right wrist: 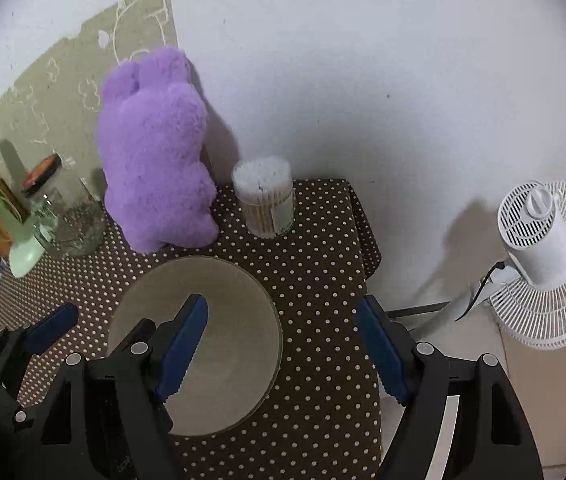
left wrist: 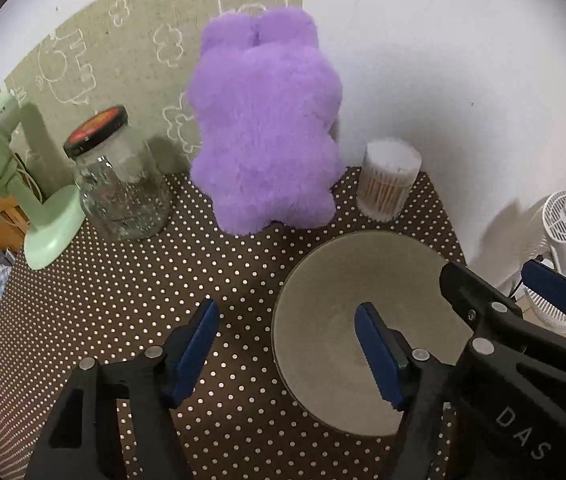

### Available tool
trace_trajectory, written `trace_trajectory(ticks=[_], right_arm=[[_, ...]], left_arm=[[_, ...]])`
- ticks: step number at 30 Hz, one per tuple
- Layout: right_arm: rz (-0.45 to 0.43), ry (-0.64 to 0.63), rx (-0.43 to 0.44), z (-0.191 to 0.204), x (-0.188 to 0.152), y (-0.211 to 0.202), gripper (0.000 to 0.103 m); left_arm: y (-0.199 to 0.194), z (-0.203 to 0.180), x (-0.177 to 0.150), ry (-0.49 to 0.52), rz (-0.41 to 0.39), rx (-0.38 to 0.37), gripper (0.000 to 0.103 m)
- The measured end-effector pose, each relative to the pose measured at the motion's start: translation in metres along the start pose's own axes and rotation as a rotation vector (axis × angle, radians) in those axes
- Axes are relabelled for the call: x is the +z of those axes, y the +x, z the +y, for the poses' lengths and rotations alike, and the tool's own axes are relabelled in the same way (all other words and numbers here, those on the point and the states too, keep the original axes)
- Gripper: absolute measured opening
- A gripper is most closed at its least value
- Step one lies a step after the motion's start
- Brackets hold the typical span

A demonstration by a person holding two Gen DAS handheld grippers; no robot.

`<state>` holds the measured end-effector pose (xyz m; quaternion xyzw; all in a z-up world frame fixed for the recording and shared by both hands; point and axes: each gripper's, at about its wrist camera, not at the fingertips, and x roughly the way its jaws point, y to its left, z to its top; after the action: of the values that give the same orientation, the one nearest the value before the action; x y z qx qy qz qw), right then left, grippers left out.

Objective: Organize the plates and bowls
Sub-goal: 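Close both tools on the rim of the bowl by the bear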

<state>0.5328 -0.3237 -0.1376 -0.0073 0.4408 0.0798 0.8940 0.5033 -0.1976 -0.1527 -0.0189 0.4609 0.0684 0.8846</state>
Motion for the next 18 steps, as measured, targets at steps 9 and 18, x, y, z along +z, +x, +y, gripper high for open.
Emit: trace_trajectory(ticks=[9, 18], right_arm=[[0.046, 0.032, 0.021, -0.002, -0.008, 0.026, 0.075], [0.11, 0.03, 0.037, 0.004, -0.008, 0.044, 0.046]], left_arm=[[0.023, 0.004, 0.0, -0.013, 0.044, 0.004, 0.046], [0.032, 0.003, -0.001, 0.003, 0.071, -0.007, 0.021]])
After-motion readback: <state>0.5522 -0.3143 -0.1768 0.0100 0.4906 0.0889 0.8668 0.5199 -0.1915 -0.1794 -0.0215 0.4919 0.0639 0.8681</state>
